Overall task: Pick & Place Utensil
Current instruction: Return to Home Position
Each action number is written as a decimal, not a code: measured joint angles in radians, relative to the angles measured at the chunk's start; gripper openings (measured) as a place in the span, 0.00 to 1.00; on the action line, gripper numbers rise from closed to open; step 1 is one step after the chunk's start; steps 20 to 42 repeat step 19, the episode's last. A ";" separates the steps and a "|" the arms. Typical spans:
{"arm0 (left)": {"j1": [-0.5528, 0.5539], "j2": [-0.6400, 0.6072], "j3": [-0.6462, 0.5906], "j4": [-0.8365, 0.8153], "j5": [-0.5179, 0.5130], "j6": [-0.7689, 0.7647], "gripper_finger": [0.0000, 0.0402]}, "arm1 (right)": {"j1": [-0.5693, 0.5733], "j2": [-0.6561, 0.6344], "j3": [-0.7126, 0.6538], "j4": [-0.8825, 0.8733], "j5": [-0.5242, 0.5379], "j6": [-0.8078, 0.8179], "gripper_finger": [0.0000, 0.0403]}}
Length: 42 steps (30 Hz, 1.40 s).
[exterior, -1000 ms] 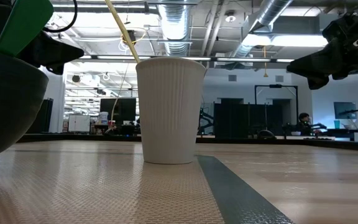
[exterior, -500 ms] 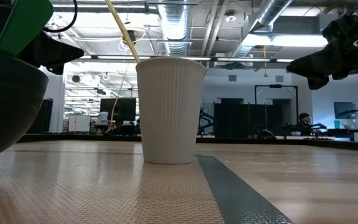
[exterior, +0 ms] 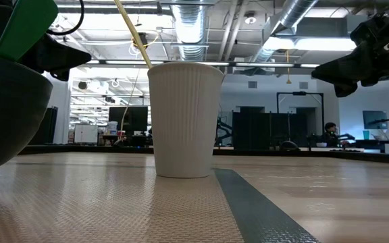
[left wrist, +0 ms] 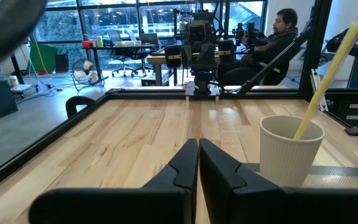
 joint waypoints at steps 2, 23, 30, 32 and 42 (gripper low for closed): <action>0.000 0.000 0.000 0.000 0.000 0.000 0.04 | 0.000 0.000 0.000 0.000 0.000 0.000 0.18; 0.000 0.000 0.000 0.000 0.000 0.000 0.04 | 0.000 0.000 0.000 0.000 0.000 0.000 0.18; 0.000 0.000 0.000 0.000 0.000 0.000 0.04 | 0.000 0.000 0.000 0.000 0.000 0.000 0.18; 0.000 0.000 0.000 0.000 0.000 0.000 0.04 | 0.000 0.000 0.000 0.000 0.000 0.000 0.18; 0.000 0.000 0.000 0.000 0.000 0.000 0.04 | 0.000 0.000 0.000 0.000 0.000 0.000 0.18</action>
